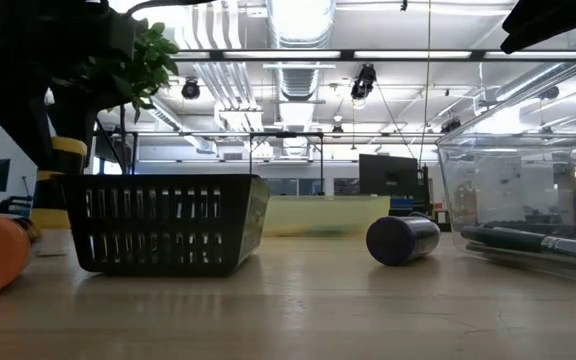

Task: Pick & Place Paint Supplies
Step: Put the yellow paint bottle into the black bin

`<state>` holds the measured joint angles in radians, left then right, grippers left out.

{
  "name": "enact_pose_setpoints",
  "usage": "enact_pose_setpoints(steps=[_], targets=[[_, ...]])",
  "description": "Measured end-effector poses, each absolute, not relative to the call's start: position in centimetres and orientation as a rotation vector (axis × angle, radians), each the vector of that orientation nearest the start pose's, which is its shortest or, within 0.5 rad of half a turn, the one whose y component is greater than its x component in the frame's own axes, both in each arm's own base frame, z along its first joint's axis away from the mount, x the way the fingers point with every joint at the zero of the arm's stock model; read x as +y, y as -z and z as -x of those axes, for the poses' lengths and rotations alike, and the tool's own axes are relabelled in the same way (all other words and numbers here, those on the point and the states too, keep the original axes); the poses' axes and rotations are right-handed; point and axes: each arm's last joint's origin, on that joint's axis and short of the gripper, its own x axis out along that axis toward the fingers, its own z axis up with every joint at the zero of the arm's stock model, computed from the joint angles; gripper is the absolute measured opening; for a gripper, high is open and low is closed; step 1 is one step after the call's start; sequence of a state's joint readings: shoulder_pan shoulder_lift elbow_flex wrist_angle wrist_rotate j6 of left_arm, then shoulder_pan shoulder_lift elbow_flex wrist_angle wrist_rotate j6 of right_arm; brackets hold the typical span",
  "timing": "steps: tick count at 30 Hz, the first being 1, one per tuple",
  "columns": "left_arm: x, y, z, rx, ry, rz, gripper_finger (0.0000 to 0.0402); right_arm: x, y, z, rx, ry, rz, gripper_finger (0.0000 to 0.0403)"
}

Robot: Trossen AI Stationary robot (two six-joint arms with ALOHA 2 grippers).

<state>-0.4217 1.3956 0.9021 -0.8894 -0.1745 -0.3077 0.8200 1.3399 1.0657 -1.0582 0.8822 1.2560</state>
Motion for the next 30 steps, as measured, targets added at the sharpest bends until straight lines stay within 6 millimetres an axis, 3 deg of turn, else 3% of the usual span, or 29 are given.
enact_pose_setpoints(steps=[6, 11, 17, 24, 30], targets=[[-9.2, -20.7, -21.8, 1.32, -0.007, -0.163, 0.0129, 15.5, -26.8, -17.5, 0.65, 0.532, -0.176, 0.0221], [-8.7, -21.9, -21.3, 1.244, -0.047, -0.234, 0.0128, 15.6, -26.9, -17.6, 0.632, 0.524, -0.174, 0.0221], [-7.7, -24.8, -19.9, 1.054, -0.136, -0.25, 0.0152, 16.1, -27.2, -18.2, 0.576, 0.477, -0.132, 0.0221], [-7.4, -28.7, -19.5, 0.548, -0.123, -0.226, 0.0128, 17.2, -27.5, -19.5, 0.453, 0.369, 0.184, 0.0221], [-7.3, -29.0, -20.0, 0.113, -0.101, -0.157, 0.0144, 17.6, -27.0, -20.6, 0.346, 0.399, 0.518, 0.0221]])
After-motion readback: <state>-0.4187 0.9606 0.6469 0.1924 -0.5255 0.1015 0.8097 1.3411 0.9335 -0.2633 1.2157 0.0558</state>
